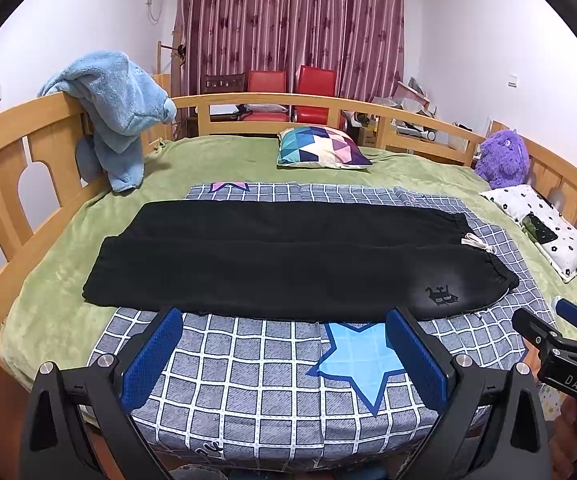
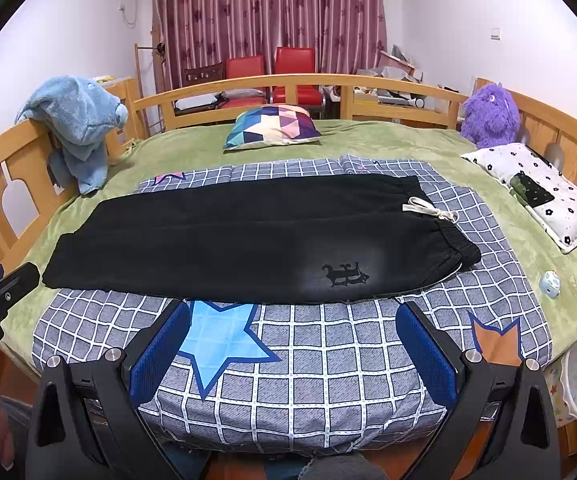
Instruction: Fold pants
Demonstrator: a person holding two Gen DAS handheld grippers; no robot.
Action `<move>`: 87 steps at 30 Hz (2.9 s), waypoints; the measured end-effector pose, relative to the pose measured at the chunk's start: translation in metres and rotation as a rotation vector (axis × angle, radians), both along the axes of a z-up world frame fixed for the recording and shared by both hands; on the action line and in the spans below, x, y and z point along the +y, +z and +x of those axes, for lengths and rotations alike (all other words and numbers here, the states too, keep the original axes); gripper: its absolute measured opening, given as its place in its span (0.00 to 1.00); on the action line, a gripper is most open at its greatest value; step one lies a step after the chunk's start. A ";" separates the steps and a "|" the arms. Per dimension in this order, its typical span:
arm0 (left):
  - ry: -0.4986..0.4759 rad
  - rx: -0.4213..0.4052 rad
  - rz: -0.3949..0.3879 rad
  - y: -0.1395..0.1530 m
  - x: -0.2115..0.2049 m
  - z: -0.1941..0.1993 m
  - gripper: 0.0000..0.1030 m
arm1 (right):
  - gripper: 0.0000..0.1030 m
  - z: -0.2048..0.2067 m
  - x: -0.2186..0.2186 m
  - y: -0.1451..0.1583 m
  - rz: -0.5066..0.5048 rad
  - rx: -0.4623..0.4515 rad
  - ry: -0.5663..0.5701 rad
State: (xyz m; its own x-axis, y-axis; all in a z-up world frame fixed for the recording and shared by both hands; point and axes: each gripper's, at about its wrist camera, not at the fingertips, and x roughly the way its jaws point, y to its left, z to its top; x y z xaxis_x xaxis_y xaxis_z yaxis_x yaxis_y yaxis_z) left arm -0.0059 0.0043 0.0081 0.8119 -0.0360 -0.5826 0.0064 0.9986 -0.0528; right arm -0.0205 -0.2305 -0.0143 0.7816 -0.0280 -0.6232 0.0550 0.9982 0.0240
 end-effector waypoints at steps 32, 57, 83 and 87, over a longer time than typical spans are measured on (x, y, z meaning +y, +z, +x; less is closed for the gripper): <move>0.019 -0.019 -0.013 0.000 -0.003 0.002 1.00 | 0.98 0.000 -0.002 0.000 0.001 -0.001 0.000; 0.052 0.078 -0.247 -0.027 0.038 0.069 0.95 | 0.85 0.062 -0.006 -0.014 0.159 0.046 0.132; 0.244 0.309 -0.429 -0.207 0.181 0.164 0.83 | 0.67 0.148 -0.182 -0.186 0.272 0.229 -0.200; 0.248 0.277 -0.406 -0.211 0.187 0.168 0.78 | 0.67 0.152 -0.199 -0.187 0.369 0.157 -0.248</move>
State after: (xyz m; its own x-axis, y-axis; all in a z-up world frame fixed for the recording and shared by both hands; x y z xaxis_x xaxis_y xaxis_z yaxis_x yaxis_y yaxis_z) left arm 0.1623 0.1911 -0.2031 0.6427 -0.1294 -0.7551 -0.2959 0.8672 -0.4005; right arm 0.1312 -0.4296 -0.2012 0.6749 0.0434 -0.7366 0.3219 0.8810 0.3468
